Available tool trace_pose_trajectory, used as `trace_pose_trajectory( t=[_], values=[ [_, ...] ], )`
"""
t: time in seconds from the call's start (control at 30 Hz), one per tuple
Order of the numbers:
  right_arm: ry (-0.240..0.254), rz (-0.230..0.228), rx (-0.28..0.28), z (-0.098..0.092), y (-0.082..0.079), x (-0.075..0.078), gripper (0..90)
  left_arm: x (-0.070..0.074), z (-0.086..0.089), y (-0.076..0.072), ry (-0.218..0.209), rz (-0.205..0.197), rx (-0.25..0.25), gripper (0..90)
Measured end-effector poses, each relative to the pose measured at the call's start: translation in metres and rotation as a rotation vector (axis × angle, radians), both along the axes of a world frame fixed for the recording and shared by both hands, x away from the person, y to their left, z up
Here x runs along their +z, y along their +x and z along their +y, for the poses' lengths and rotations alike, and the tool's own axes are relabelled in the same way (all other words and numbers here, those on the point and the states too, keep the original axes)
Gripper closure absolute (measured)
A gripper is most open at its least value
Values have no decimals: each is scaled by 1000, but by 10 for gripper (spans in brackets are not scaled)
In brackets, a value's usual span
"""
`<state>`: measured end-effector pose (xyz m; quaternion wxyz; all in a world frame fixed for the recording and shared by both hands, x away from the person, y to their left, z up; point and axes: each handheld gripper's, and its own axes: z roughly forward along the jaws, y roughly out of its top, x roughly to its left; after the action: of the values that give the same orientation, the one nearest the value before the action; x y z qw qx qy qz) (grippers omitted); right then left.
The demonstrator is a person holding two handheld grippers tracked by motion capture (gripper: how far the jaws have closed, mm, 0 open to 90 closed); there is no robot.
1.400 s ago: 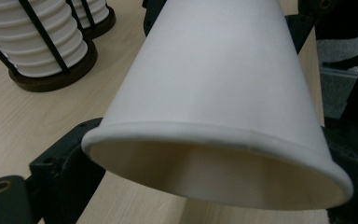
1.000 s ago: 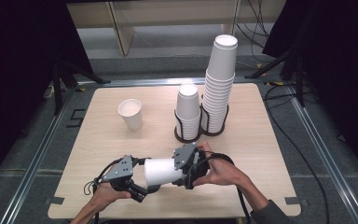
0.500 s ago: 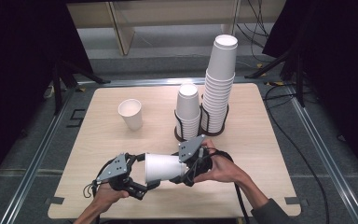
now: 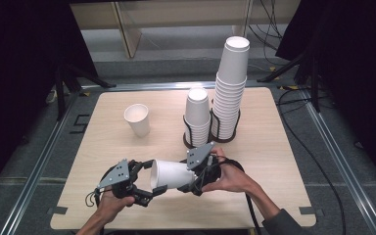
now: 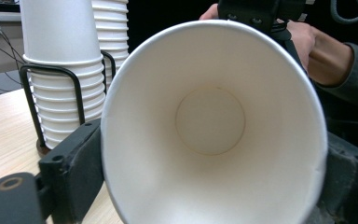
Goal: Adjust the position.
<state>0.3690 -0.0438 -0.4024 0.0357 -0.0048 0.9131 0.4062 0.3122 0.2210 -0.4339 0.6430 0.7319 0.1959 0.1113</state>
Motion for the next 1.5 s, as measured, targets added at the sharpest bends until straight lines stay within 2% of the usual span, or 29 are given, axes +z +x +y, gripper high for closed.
trace_pose_trajectory(
  t=[0.07,0.13,0.17,0.23,0.27,0.33,0.37,0.4,0.43,0.63,0.7,0.73,0.9,0.93,0.97,1.0,1.03,1.07,1.1,1.13,1.17,1.23,1.3,1.33,1.5],
  values=[
    [-22,-10,-21,0,-2,0,185,1,0,0,26,2,11,111],
    [-46,-42,-39,0,-4,3,169,1,-1,1,20,7,18,113],
    [-52,-53,-51,0,-5,5,165,2,0,0,44,16,32,114],
    [-58,-64,-79,-2,-9,9,169,4,-1,-1,61,24,47,114],
    [-61,-92,-69,-1,-9,10,165,4,-1,-1,63,33,53,114],
    [-74,-110,-77,0,-13,12,159,6,-2,-1,84,49,70,114],
    [-76,-111,-100,0,-16,13,159,6,-3,-2,85,60,80,114],
    [-75,-122,-90,1,-17,13,159,7,-2,-2,108,66,87,114],
    [-78,-135,-97,1,-18,14,159,7,-4,-1,95,71,90,114],
    [-95,-170,-102,9,-25,10,159,9,-8,-4,141,103,107,113],
    [-102,-177,-104,13,-25,8,159,8,-10,-4,131,99,96,113],
    [-108,-182,-100,14,-25,6,159,9,-10,-5,145,101,99,113],
    [-136,-194,-97,22,-27,-1,159,9,-13,-5,116,105,95,112],
    [-145,-196,-94,24,-27,-2,159,10,-12,-6,139,109,100,112],
    [-152,-195,-101,24,-28,-3,162,10,-11,-6,143,110,100,112],
    [-152,-210,-86,26,-28,-3,168,10,-12,-6,142,109,97,111],
    [-158,-216,-83,27,-28,-4,183,9,-13,-6,123,106,91,109],
    [-163,-228,-86,27,-28,-5,199,9,-13,-5,125,104,89,106],
    [-165,-230,-86,28,-28,-6,204,9,-12,-6,153,107,93,101],
    [-170,-225,-81,28,-28,-6,210,9,-11,-6,155,113,98,93],
    [-166,-236,-80,29,-29,-7,215,8,-12,-5,129,105,92,83],
    [-161,-220,-101,28,-30,-7,221,8,-11,-6,115,100,110,68],
    [-123,-234,-79,27,-28,-6,225,9,-10,-5,77,93,112,61],
    [-106,-233,-79,25,-27,-6,226,10,-9,-5,76,93,117,63],
    [-7,-162,-98,16,-20,-3,228,9,-5,-4,-2,99,121,62]
  ],
)
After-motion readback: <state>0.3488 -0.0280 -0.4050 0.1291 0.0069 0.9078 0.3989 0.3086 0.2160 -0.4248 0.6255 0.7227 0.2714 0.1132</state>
